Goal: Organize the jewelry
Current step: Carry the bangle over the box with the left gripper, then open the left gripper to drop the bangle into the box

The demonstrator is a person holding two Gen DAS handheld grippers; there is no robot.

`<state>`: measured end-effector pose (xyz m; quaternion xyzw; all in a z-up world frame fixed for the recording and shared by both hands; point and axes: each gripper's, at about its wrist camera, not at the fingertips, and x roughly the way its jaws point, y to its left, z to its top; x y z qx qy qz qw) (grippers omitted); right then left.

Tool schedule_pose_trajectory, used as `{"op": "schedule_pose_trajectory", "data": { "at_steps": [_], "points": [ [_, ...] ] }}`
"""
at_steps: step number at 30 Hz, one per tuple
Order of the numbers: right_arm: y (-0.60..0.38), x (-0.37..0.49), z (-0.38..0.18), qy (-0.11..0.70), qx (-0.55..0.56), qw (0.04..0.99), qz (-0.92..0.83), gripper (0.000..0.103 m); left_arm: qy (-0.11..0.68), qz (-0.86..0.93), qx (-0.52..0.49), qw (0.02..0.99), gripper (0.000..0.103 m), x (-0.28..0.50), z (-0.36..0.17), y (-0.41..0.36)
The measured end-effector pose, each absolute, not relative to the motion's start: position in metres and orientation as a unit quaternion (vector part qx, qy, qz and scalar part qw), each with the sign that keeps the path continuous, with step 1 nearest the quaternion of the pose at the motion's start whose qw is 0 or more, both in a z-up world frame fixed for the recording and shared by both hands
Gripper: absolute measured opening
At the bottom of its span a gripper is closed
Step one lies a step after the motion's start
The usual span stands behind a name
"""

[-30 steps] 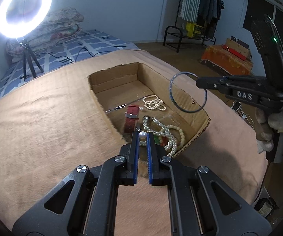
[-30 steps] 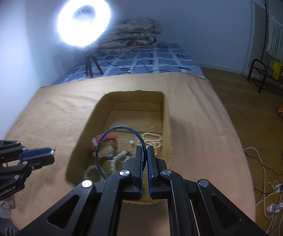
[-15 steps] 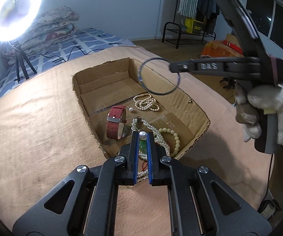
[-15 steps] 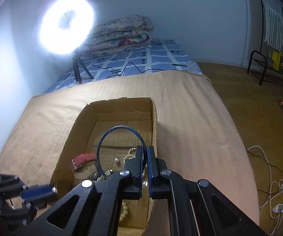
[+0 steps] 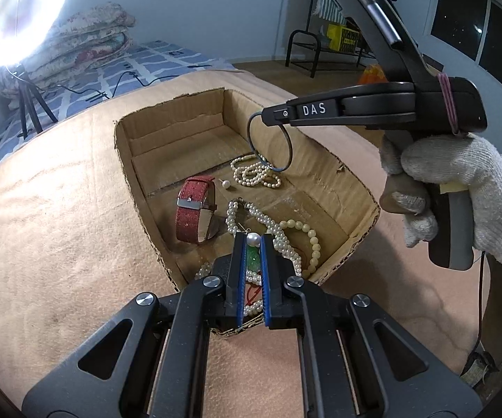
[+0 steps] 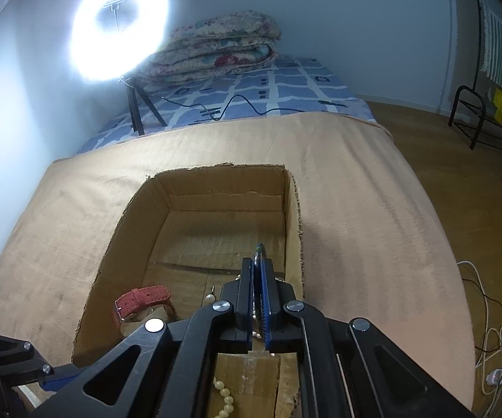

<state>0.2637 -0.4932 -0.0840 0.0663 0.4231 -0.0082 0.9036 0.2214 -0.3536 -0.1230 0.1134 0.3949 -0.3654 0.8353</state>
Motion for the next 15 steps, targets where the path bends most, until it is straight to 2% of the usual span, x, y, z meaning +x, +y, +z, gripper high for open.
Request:
{"op": "schedule_pose_trajectory", "data": {
  "at_steps": [15],
  "points": [
    [-0.49, 0.268, -0.087, 0.429, 0.074, 0.9, 0.007, 0.002, 0.419, -0.365, 0.102, 0.825, 0.005, 0.233, -0.131, -0.358]
  ]
}}
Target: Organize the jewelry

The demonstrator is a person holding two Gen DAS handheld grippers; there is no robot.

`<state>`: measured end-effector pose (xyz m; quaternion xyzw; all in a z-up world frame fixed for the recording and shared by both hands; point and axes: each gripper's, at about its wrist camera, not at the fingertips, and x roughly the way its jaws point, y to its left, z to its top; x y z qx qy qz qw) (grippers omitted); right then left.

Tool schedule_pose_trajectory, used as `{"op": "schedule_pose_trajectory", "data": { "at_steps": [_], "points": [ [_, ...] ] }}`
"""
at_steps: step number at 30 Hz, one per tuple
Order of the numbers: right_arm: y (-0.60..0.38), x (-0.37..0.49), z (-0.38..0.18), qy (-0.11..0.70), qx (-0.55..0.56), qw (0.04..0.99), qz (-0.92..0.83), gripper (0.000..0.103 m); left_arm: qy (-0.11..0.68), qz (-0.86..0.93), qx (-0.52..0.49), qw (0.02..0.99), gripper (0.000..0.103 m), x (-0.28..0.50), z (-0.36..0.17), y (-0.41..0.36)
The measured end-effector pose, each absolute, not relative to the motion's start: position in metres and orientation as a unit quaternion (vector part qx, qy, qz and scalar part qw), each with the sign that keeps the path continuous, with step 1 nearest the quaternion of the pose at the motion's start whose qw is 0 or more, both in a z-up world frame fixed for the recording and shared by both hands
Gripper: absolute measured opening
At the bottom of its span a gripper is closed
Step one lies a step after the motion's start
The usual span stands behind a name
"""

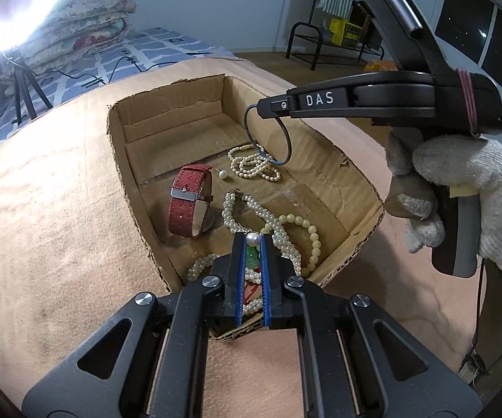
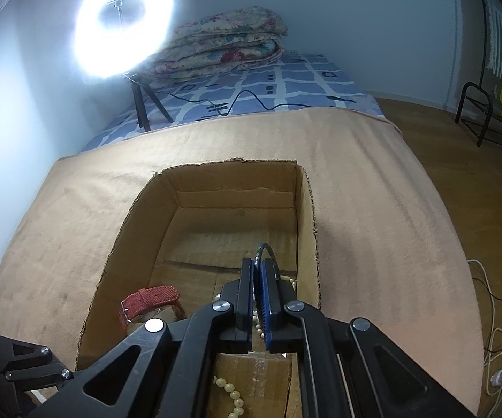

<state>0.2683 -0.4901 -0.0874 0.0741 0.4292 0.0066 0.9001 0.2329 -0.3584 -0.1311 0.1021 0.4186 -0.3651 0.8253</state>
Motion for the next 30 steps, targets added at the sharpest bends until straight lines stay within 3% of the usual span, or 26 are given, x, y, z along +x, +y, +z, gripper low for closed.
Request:
{"op": "schedule_pose_trajectory", "data": {
  "at_steps": [3, 5, 8, 9, 16, 18, 20, 30],
  "points": [
    [-0.49, 0.268, -0.087, 0.427, 0.079, 0.901, 0.009, 0.006, 0.422, -0.364, 0.099, 0.824, 0.005, 0.234, -0.131, -0.357],
    [-0.489, 0.267, -0.086, 0.425, 0.081, 0.901, 0.011, 0.015, 0.423, -0.362, 0.097, 0.825, 0.007, 0.234, -0.131, -0.356],
    [-0.486, 0.265, -0.082, 0.422, 0.081, 0.903, 0.017, 0.022, 0.421, -0.36, 0.09, 0.828, 0.031, 0.234, -0.13, -0.352],
    [-0.485, 0.265, -0.08, 0.421, 0.081, 0.903, 0.019, 0.022, 0.418, -0.36, 0.088, 0.829, 0.033, 0.234, -0.128, -0.35],
    [-0.48, 0.258, -0.07, 0.414, 0.085, 0.906, 0.018, 0.03, 0.407, -0.36, 0.087, 0.835, 0.033, 0.224, -0.115, -0.346],
    [-0.48, 0.255, -0.066, 0.411, 0.089, 0.907, 0.018, 0.033, 0.401, -0.359, 0.087, 0.838, 0.033, 0.219, -0.107, -0.344],
    [-0.48, 0.249, -0.06, 0.405, 0.092, 0.909, 0.015, 0.044, 0.394, -0.358, 0.087, 0.842, 0.033, 0.216, -0.1, -0.341],
    [-0.475, 0.207, -0.019, 0.37, 0.093, 0.924, 0.007, 0.059, 0.35, -0.349, 0.078, 0.866, 0.033, 0.181, -0.052, -0.317]
  ]
}}
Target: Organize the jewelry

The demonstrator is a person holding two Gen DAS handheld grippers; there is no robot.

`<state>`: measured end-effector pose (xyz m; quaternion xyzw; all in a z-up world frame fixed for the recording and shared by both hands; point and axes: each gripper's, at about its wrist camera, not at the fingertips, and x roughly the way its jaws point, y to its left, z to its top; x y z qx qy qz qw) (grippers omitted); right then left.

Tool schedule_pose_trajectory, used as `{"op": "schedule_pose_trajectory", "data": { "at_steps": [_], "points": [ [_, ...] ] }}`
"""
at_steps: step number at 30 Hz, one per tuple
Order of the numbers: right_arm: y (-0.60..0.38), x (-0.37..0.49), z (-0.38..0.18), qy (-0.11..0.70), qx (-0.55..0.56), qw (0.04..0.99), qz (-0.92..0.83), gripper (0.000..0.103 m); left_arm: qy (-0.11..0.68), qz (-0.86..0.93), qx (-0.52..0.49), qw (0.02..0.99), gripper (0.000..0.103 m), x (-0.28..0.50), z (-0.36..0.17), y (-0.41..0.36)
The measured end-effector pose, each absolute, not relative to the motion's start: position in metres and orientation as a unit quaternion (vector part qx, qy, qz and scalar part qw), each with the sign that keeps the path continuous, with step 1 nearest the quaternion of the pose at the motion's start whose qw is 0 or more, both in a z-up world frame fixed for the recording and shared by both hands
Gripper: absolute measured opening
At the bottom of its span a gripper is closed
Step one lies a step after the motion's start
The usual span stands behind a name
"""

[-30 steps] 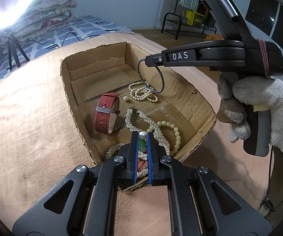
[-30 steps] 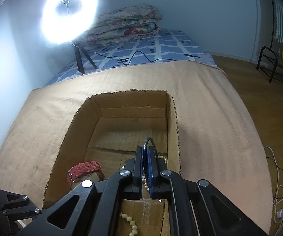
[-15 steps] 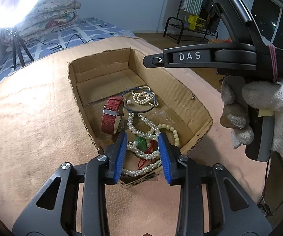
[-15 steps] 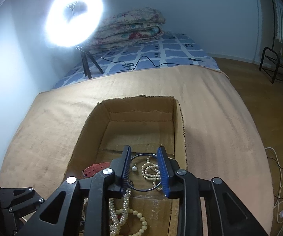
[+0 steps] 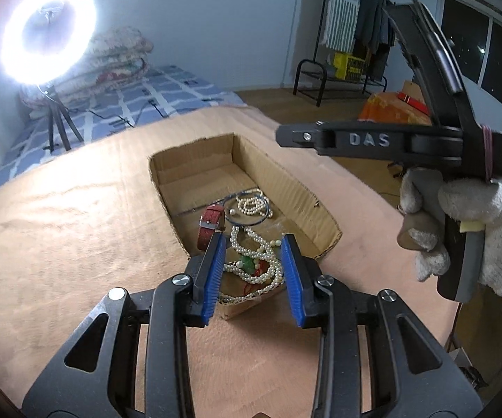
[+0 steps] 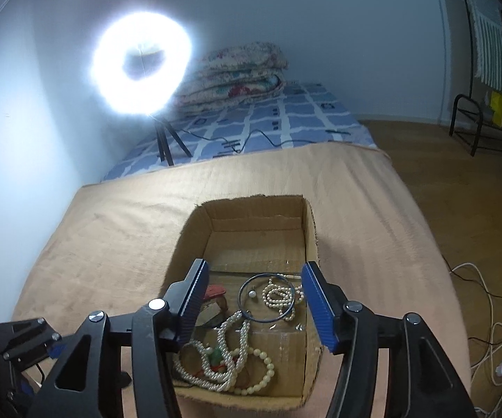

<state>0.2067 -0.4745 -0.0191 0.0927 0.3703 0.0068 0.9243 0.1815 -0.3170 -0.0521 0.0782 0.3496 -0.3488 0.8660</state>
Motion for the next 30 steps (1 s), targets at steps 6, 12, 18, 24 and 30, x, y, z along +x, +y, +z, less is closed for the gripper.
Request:
{"op": "schedule_pose_trajectory", "data": {
  "at_steps": [6, 12, 18, 24, 30],
  "points": [
    [-0.467, 0.171, 0.008, 0.344, 0.087, 0.935, -0.003, 0.07, 0.334, -0.343, 0.065, 0.876, 0.038, 0.163, -0.031, -0.297],
    [-0.459, 0.133, 0.025, 0.325, 0.095, 0.941, -0.013, 0.082, 0.307, -0.335, 0.052, 0.889, 0.047, 0.141, -0.006, -0.275],
    [-0.455, 0.1, 0.032, 0.314, 0.097, 0.944, -0.028, 0.087, 0.288, -0.326, 0.043, 0.899, 0.059, 0.125, 0.011, -0.256],
    [-0.458, 0.072, 0.036, 0.303, 0.109, 0.946, -0.042, 0.096, 0.276, -0.314, 0.046, 0.907, 0.06, 0.114, 0.02, -0.246],
    [-0.453, 0.055, 0.036, 0.294, 0.088, 0.949, -0.068, 0.103, 0.272, -0.305, 0.038, 0.912, 0.077, 0.107, 0.02, -0.238]
  ]
}}
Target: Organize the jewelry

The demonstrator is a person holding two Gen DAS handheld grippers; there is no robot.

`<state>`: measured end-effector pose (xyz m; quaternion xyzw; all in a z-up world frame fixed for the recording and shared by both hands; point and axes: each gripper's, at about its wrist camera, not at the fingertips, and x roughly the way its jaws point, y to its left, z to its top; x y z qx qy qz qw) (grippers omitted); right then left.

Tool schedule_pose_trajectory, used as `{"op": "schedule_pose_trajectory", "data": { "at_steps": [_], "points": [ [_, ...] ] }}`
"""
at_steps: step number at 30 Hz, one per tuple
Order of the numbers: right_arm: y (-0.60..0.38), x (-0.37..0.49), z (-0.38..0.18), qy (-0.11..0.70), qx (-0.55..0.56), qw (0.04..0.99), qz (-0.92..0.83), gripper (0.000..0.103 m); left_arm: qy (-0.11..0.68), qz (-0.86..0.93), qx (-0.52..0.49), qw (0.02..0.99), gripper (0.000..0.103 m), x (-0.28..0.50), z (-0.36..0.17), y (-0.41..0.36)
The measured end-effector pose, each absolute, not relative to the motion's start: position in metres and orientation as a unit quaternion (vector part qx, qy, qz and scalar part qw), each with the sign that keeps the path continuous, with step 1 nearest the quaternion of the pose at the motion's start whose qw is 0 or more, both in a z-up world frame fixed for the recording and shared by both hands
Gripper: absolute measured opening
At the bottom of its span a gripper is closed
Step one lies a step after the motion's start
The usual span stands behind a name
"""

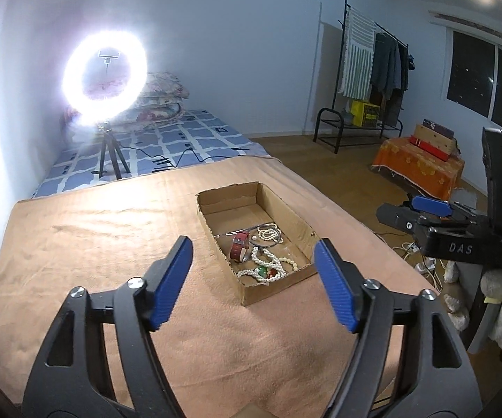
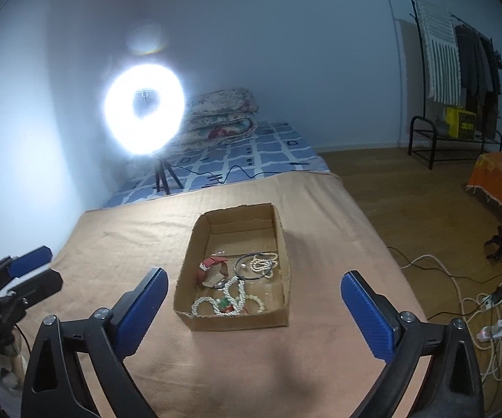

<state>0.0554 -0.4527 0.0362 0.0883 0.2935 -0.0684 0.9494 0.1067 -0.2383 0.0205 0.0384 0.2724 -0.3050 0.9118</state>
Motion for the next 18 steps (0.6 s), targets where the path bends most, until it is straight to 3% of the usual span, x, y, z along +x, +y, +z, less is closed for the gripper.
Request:
{"op": "schedule_pose_trajectory", "data": {
  "at_steps": [7, 15, 18],
  "points": [
    [-0.446, 0.047, 0.036, 0.291, 0.074, 0.951, -0.08, 0.103, 0.267, -0.296, 0.053, 0.916, 0.082, 0.097, 0.021, -0.24],
    [-0.446, 0.036, 0.038, 0.287, 0.076, 0.95, -0.099, 0.103, 0.251, -0.283, 0.056, 0.924, 0.1, 0.084, 0.027, -0.235],
    [-0.445, 0.032, 0.04, 0.284, 0.075, 0.951, -0.1, 0.103, 0.245, -0.279, 0.056, 0.927, 0.102, 0.079, 0.029, -0.233]
  ]
}}
